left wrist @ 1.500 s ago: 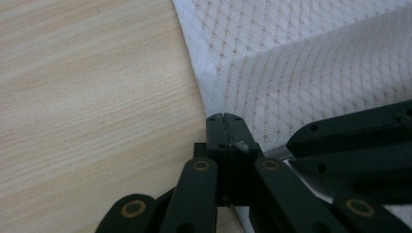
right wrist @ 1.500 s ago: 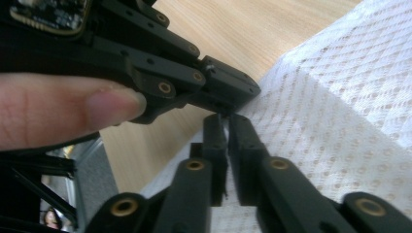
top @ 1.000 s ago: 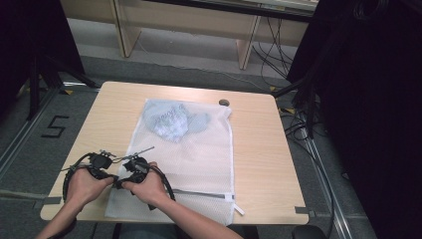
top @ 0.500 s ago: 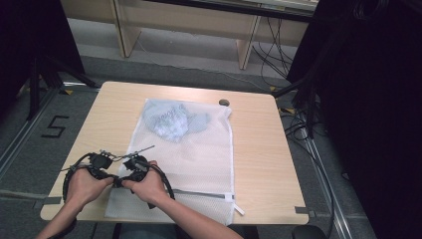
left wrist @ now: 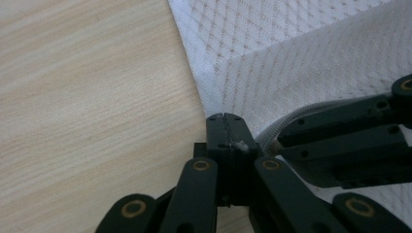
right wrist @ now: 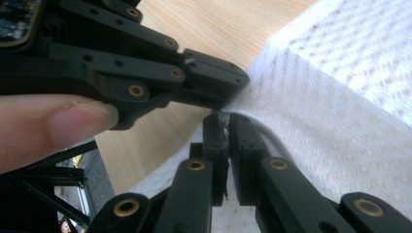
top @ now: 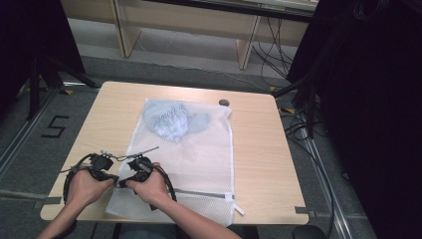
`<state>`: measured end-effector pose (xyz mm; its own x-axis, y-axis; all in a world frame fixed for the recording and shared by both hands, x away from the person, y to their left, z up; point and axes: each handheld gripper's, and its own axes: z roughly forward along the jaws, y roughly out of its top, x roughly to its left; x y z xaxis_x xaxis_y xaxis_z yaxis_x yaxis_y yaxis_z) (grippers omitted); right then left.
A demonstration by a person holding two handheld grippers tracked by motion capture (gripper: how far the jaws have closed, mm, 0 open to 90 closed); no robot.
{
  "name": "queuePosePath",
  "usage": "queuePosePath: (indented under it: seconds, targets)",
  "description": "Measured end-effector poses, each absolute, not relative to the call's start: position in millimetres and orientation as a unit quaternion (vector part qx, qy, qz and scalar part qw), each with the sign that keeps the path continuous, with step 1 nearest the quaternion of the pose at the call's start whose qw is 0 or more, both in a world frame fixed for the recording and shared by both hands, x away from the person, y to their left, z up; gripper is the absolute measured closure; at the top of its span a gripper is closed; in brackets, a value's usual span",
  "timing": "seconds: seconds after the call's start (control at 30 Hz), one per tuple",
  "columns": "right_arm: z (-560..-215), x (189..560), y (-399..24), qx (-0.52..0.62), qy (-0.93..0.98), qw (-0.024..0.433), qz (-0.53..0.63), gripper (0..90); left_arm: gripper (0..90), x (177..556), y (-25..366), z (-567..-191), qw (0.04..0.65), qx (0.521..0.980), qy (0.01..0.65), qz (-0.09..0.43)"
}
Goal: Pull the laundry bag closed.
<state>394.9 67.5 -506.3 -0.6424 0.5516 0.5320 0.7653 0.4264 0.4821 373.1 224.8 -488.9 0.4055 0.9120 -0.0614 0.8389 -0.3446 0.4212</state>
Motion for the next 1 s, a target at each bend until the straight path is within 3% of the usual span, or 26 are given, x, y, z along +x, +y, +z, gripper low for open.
queuePosePath:
  seconds: [0.53,0.6,1.0]
  targets:
    - [-501,394,58,-0.405,-0.833,0.143,-0.348,87.0,89.6,371,224,-489,0.197,0.820,0.528,0.102]
    - [-503,396,56,-0.379,-0.845,0.124,-0.356,87.0,89.6,371,225,-489,0.196,0.821,0.526,0.099]
    - [-498,390,55,-0.380,-0.851,0.102,-0.347,87.0,89.6,371,225,-489,0.198,0.819,0.529,0.100]
